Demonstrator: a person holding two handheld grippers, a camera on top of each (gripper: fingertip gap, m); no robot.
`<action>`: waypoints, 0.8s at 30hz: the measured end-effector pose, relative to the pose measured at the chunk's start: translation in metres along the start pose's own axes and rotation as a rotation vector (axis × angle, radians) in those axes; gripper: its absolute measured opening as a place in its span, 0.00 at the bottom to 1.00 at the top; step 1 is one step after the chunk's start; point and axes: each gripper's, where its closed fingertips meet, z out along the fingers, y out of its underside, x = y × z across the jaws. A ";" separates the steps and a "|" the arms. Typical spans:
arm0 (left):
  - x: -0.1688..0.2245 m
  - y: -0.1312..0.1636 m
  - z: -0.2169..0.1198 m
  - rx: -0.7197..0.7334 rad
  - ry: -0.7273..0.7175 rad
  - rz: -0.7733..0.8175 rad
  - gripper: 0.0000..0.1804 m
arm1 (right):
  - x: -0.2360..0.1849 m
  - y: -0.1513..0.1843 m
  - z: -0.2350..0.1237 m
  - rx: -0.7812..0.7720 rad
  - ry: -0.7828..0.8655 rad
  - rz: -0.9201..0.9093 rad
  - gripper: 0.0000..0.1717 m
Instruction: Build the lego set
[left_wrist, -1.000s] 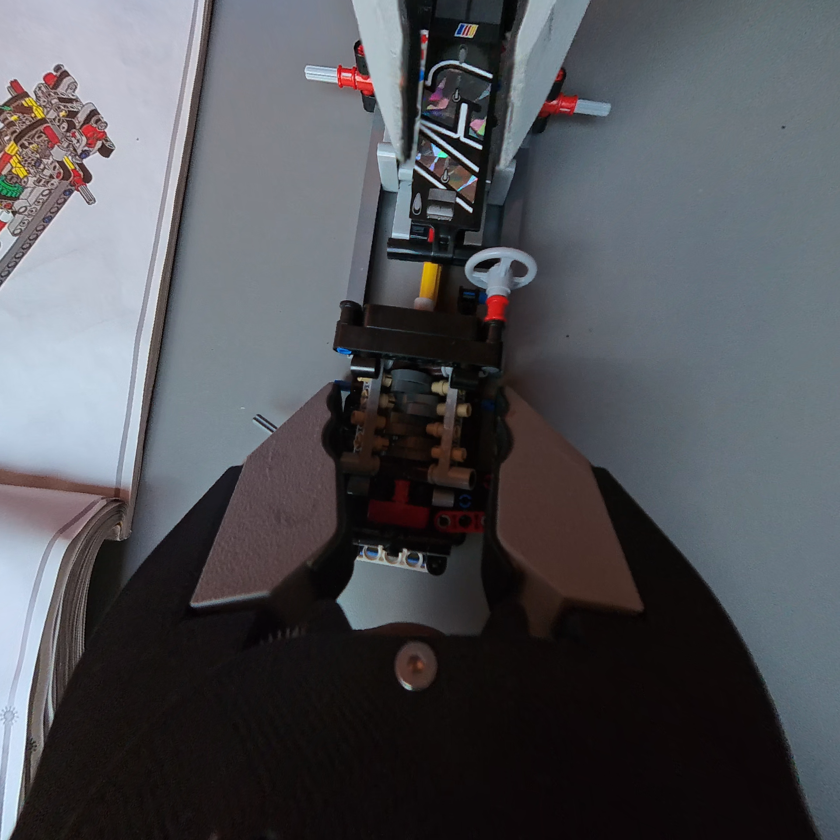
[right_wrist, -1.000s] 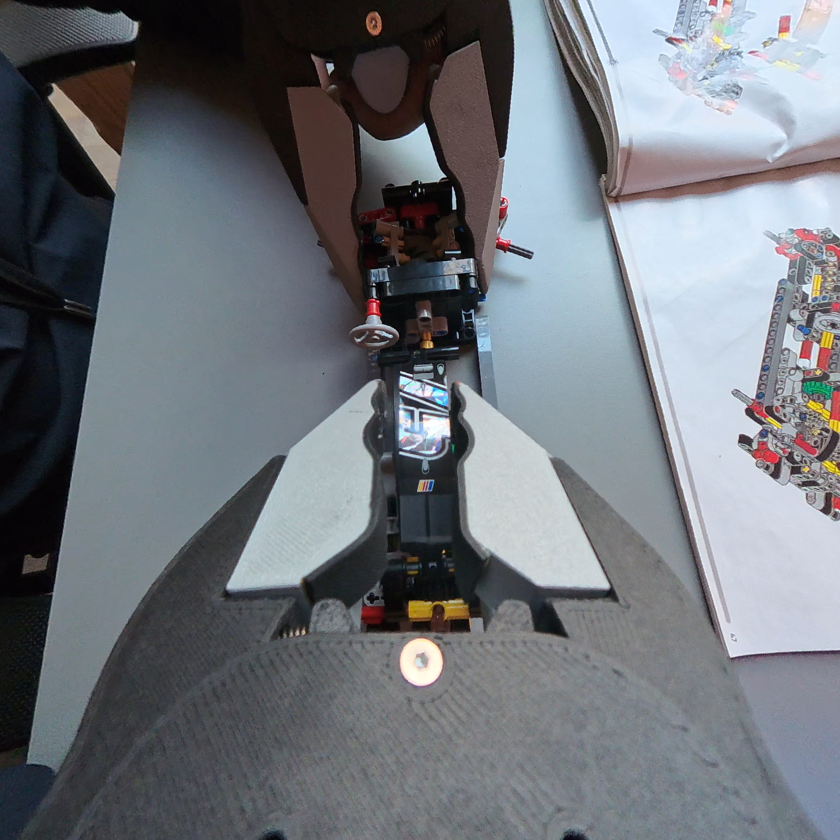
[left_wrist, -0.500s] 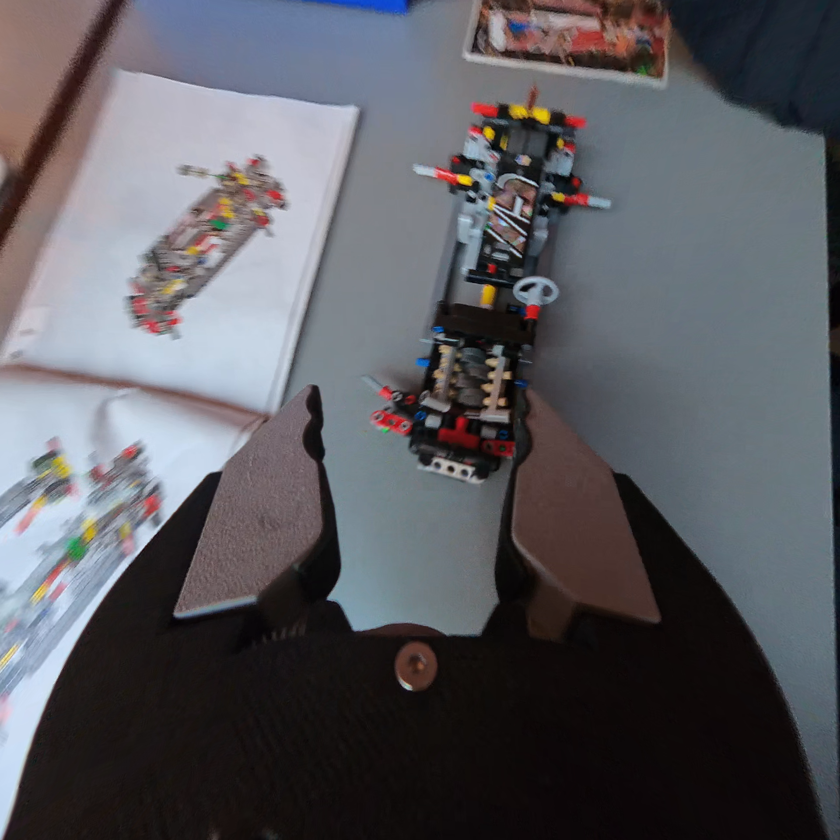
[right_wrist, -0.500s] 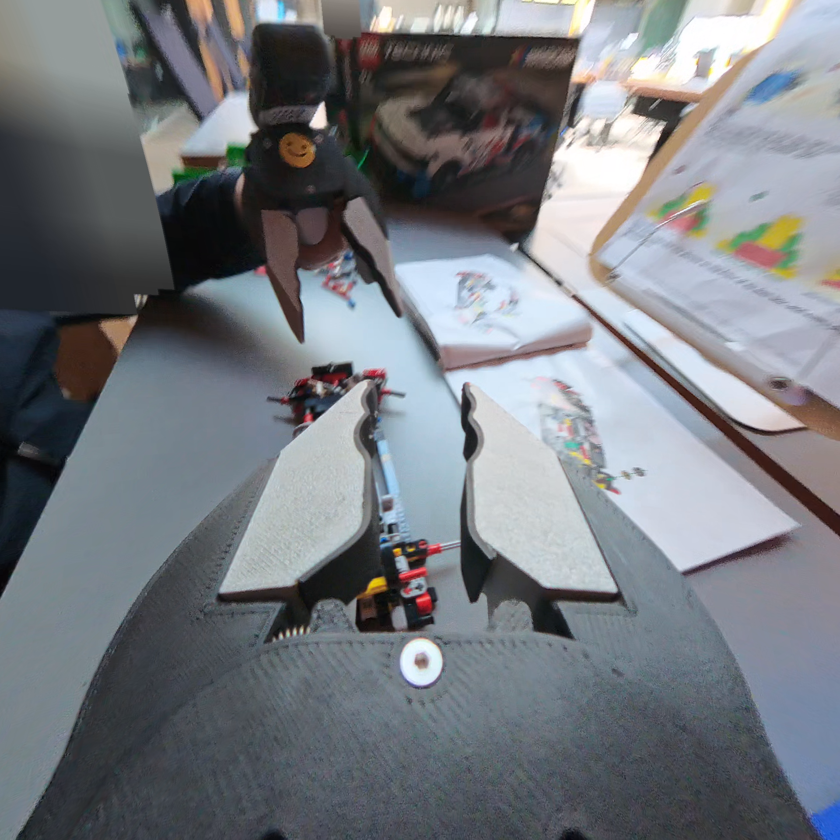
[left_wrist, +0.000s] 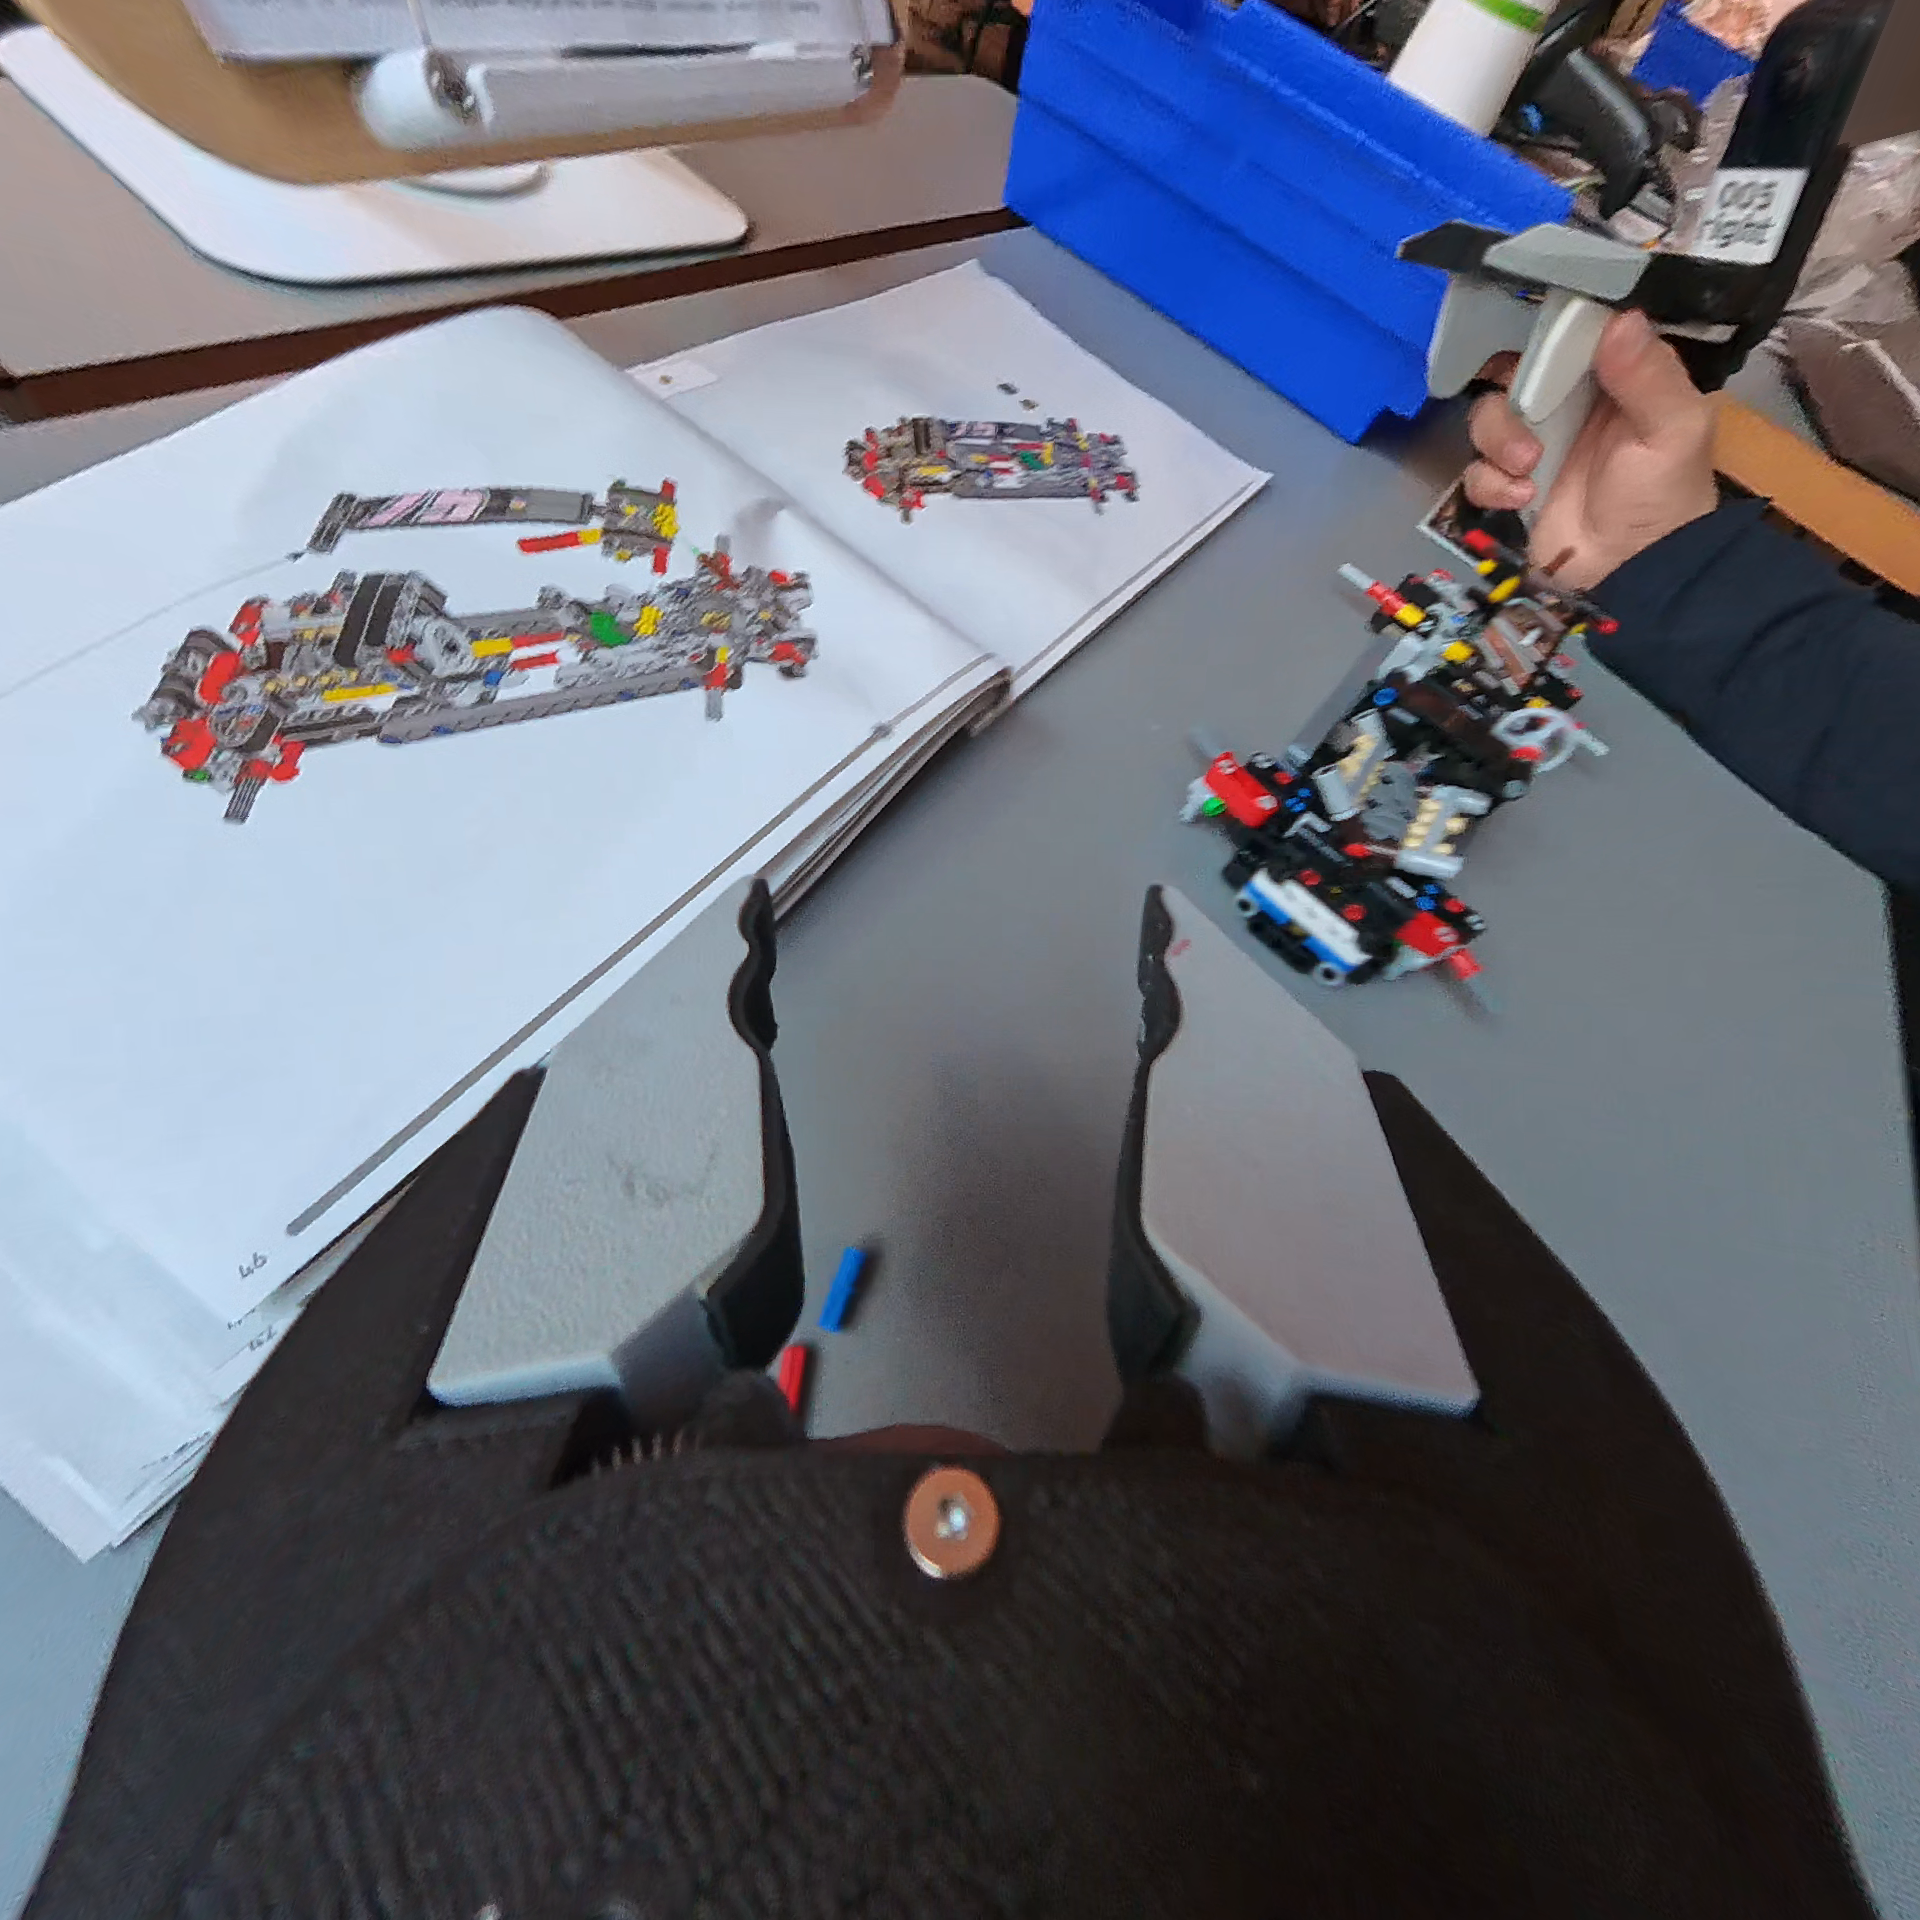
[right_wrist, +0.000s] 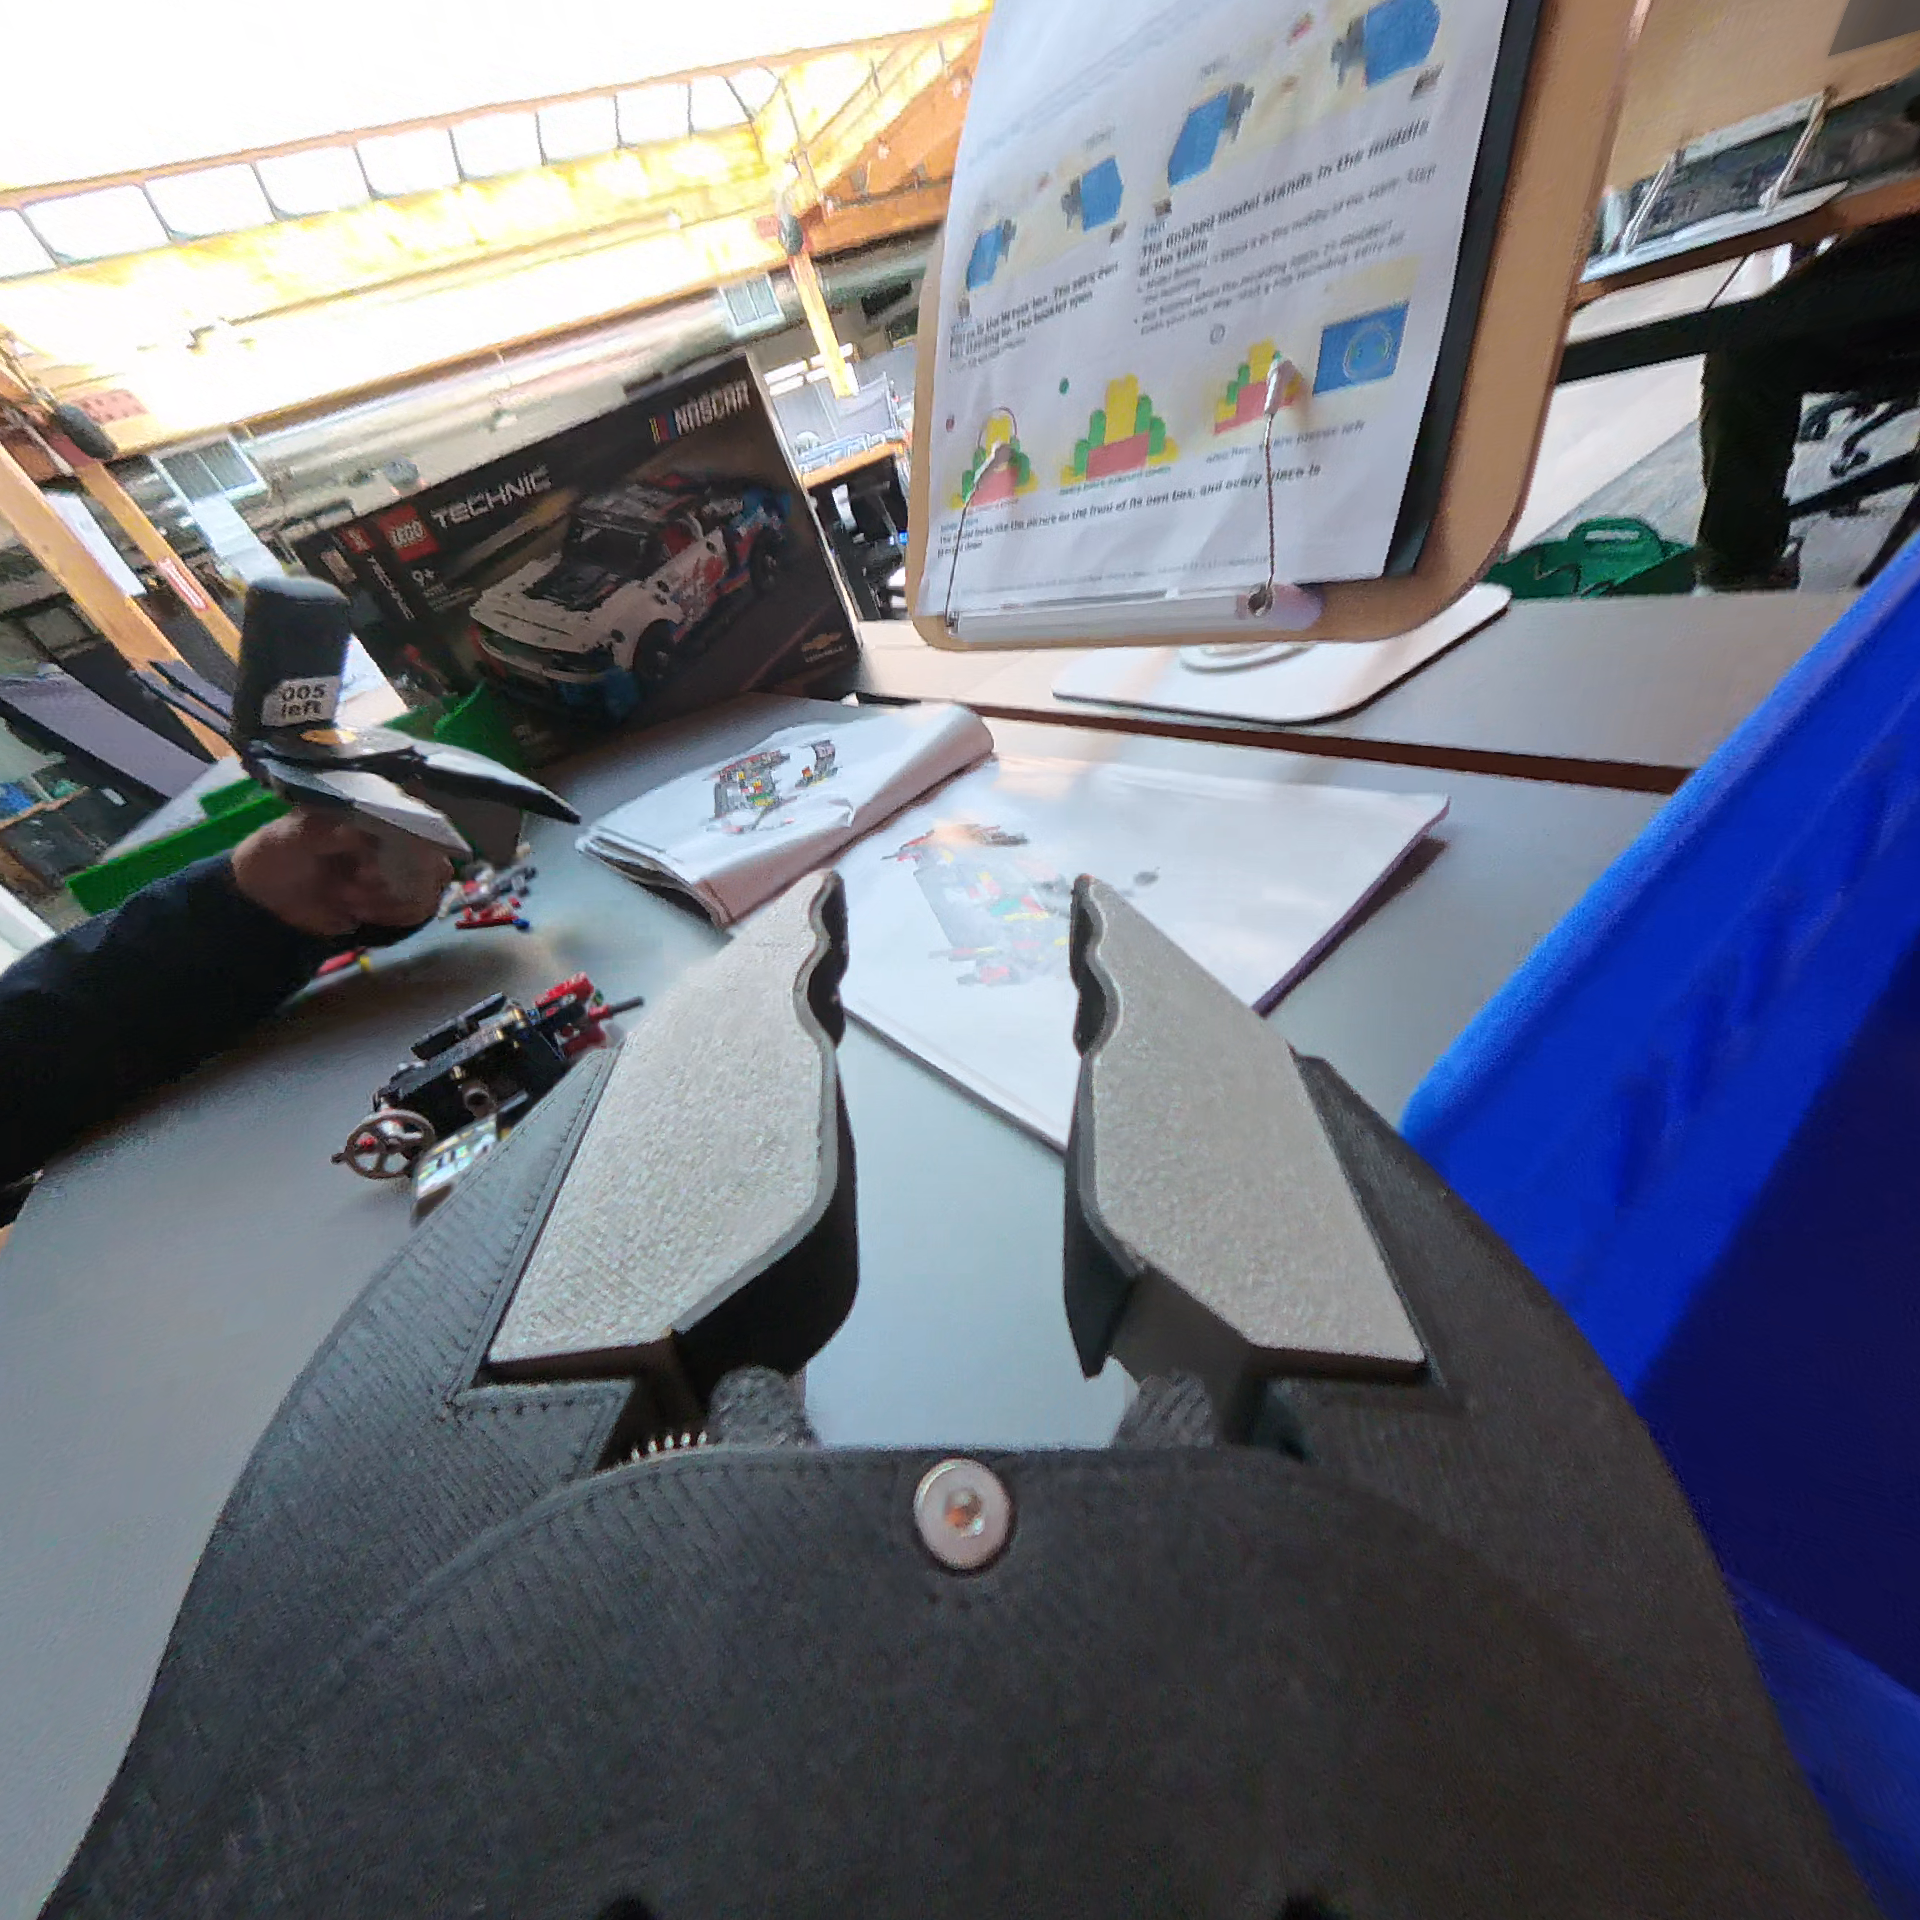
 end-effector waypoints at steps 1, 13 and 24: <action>-0.004 0.005 0.004 0.006 -0.005 -0.004 0.38 | -0.001 0.006 0.003 -0.028 -0.002 0.002 0.25; -0.001 0.004 0.013 0.048 0.049 -0.063 0.31 | -0.009 0.022 0.015 -0.140 -0.034 -0.014 0.25; 0.023 0.021 0.029 -0.070 0.010 0.121 0.29 | -0.017 0.032 0.026 -0.231 -0.132 0.013 0.25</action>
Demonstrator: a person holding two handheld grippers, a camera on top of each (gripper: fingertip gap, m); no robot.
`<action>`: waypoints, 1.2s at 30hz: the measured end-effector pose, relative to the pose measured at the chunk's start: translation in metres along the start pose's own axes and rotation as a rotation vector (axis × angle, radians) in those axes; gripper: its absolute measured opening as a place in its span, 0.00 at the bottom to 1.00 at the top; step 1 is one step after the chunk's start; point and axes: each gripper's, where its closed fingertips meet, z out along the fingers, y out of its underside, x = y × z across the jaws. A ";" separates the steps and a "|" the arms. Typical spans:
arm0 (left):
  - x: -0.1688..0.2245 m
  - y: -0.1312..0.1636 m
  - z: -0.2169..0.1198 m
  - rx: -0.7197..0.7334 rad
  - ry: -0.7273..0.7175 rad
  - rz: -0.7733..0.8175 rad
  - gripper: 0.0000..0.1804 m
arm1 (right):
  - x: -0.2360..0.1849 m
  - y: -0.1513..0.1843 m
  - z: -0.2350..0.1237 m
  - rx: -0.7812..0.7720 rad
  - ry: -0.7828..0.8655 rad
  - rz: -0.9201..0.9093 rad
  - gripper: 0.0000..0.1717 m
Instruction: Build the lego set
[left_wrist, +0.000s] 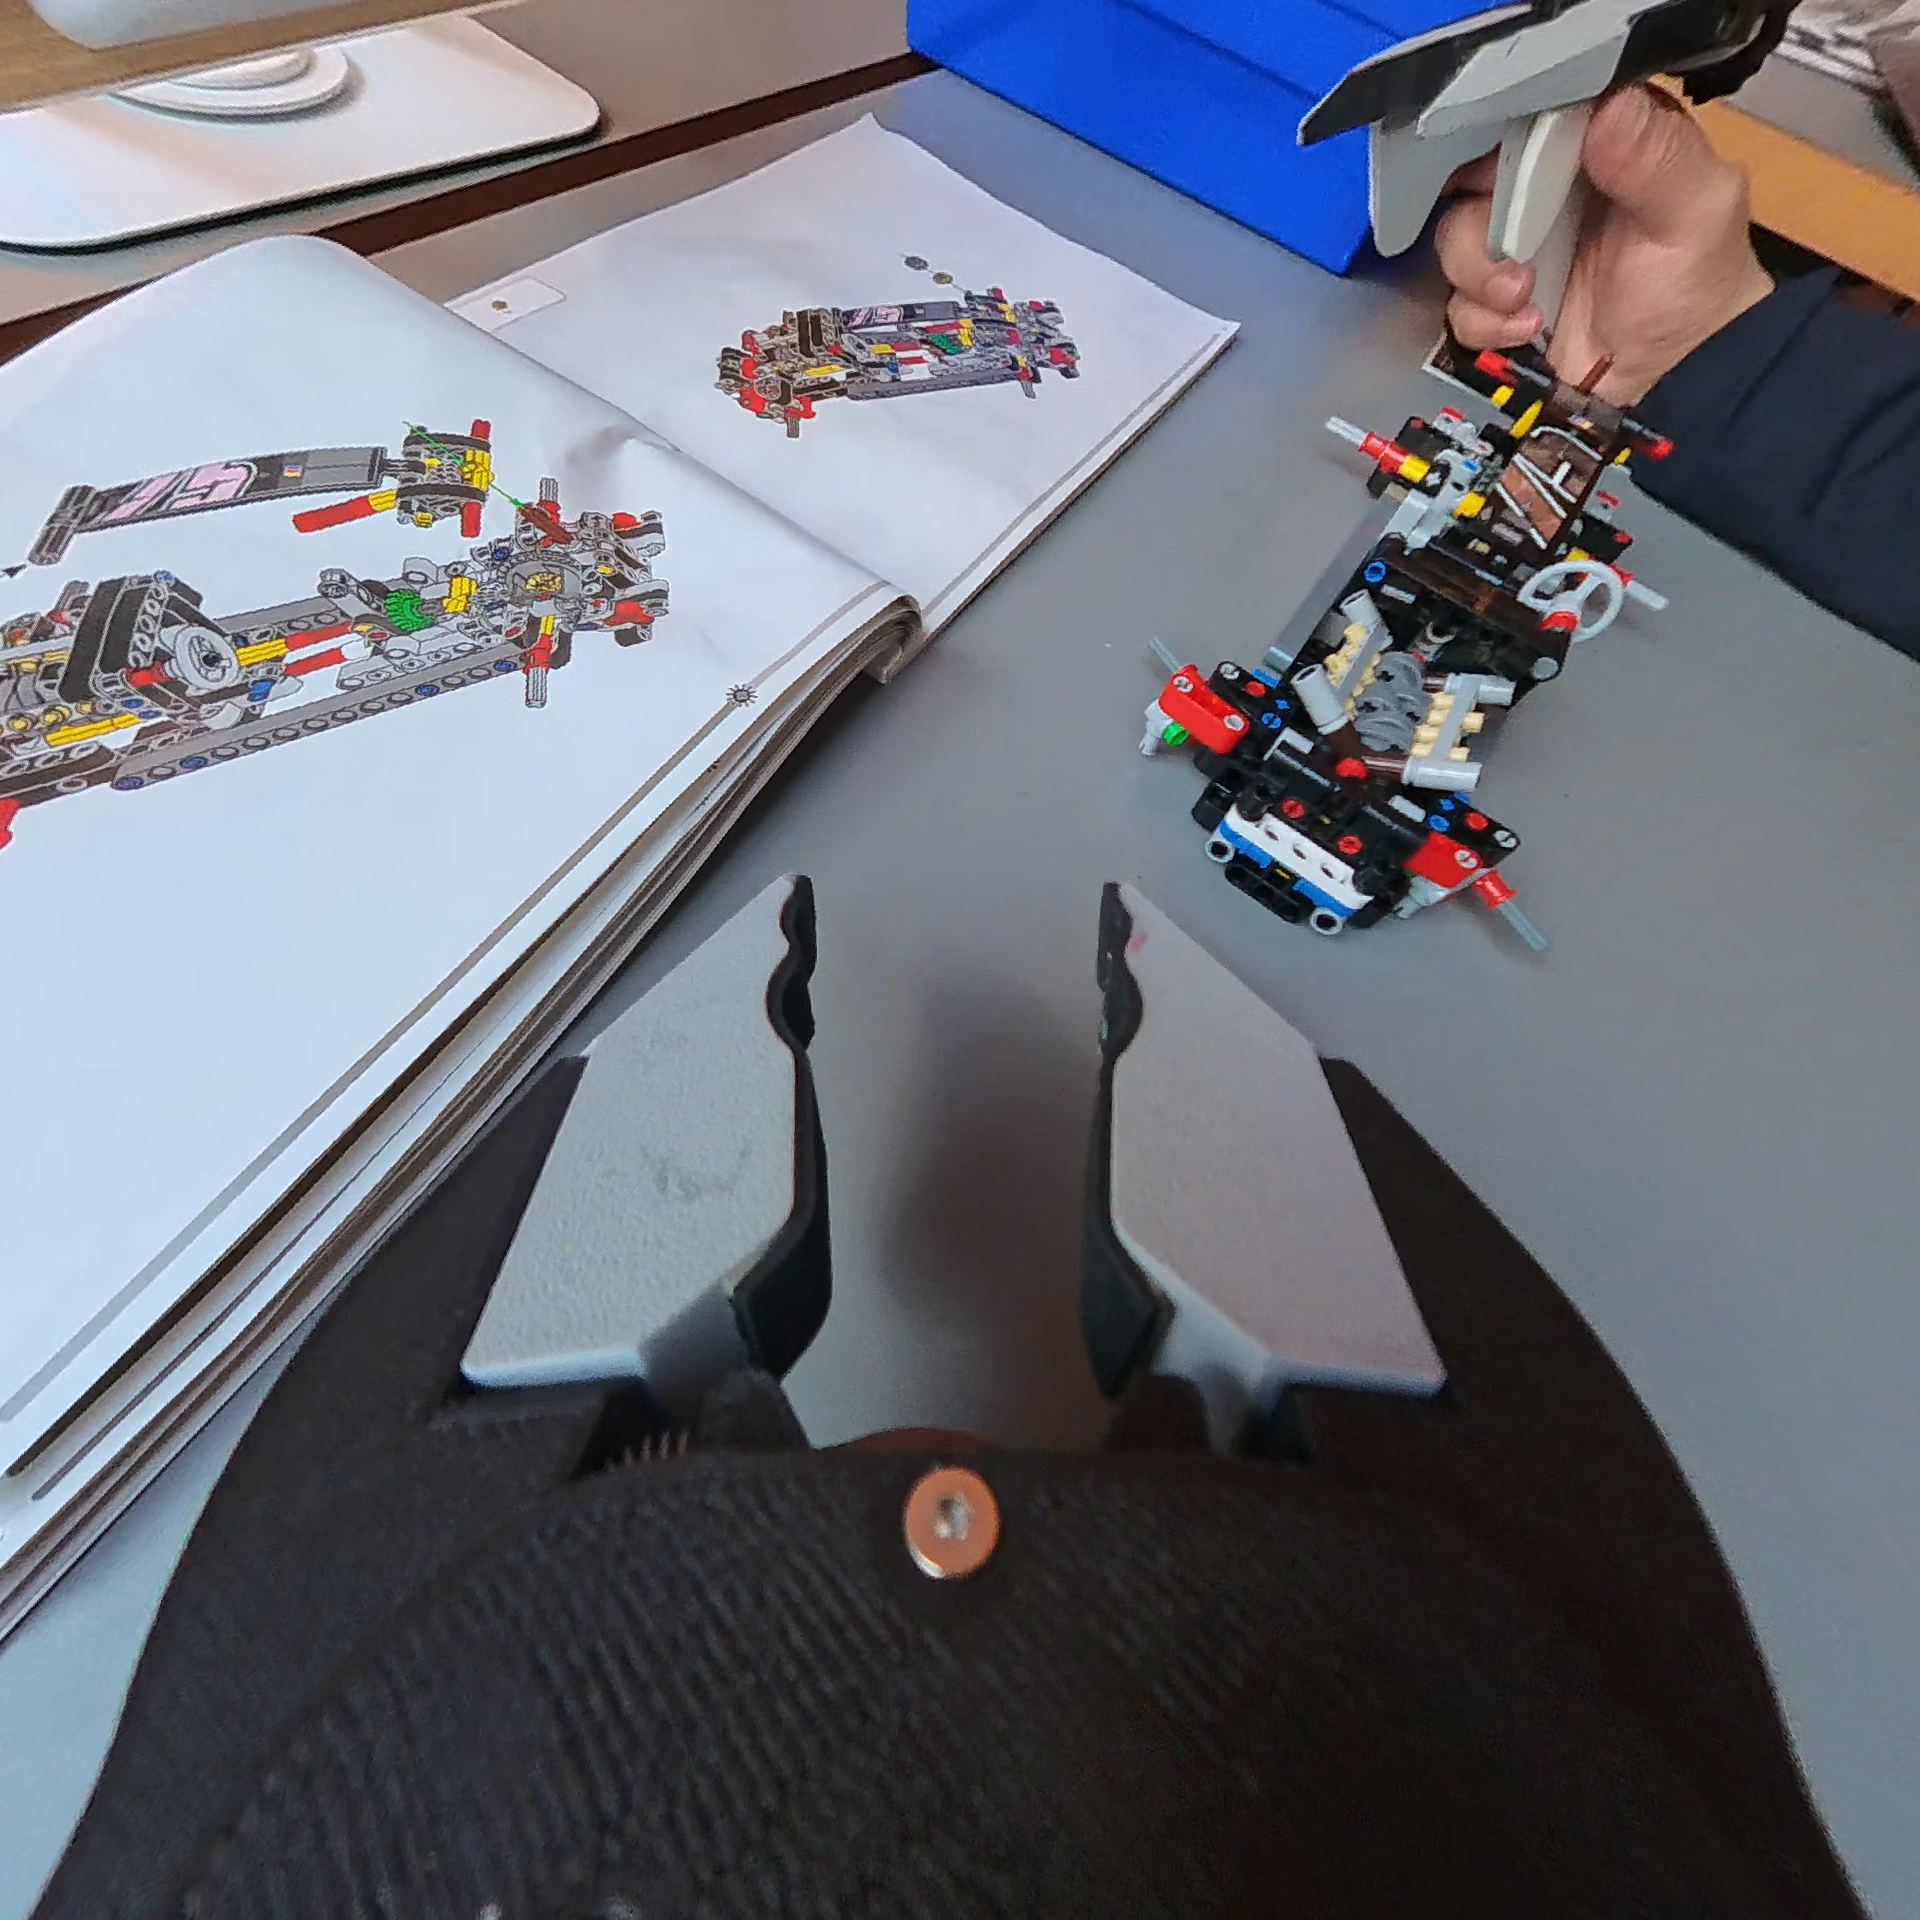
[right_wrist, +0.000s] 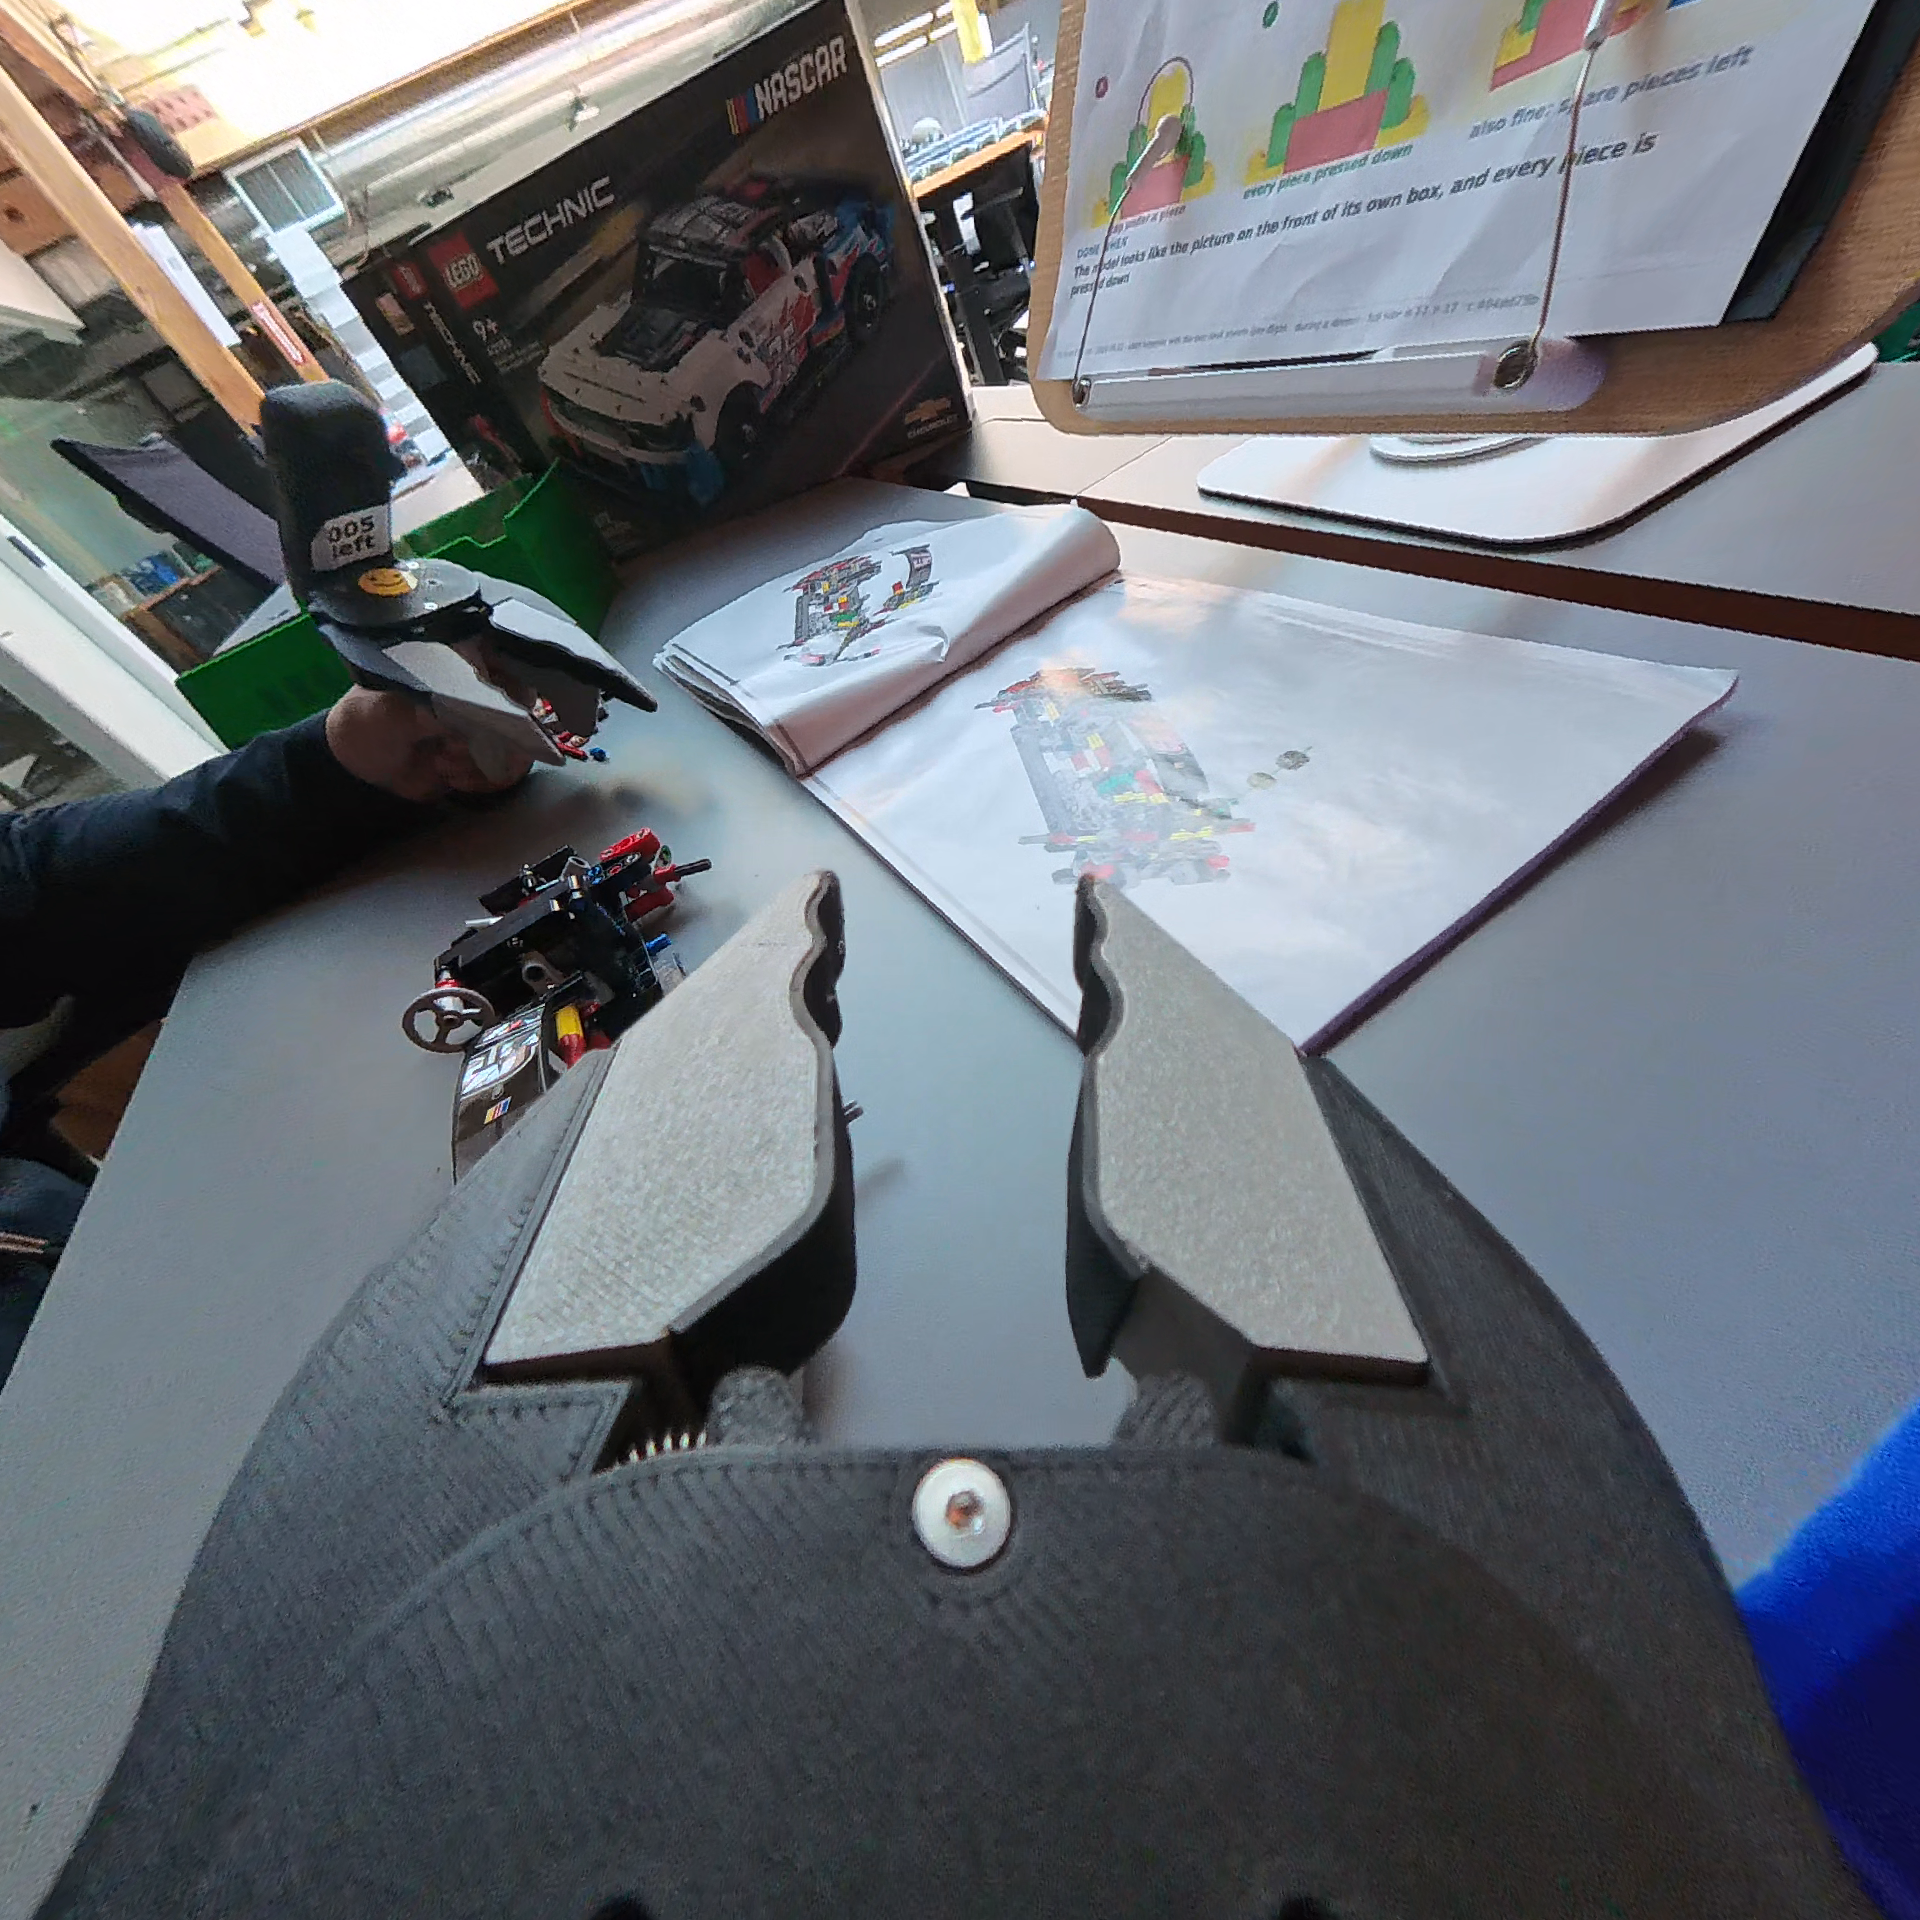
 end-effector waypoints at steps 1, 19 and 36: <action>0.000 0.000 0.000 -0.001 -0.003 0.005 0.29 | -0.001 0.001 0.001 -0.006 -0.001 -0.005 0.25; 0.002 0.003 0.002 -0.023 -0.013 0.022 0.27 | -0.004 0.008 0.006 -0.070 -0.010 -0.038 0.24; 0.003 0.004 0.003 -0.030 -0.013 0.030 0.27 | -0.006 0.012 0.009 -0.094 -0.015 -0.050 0.24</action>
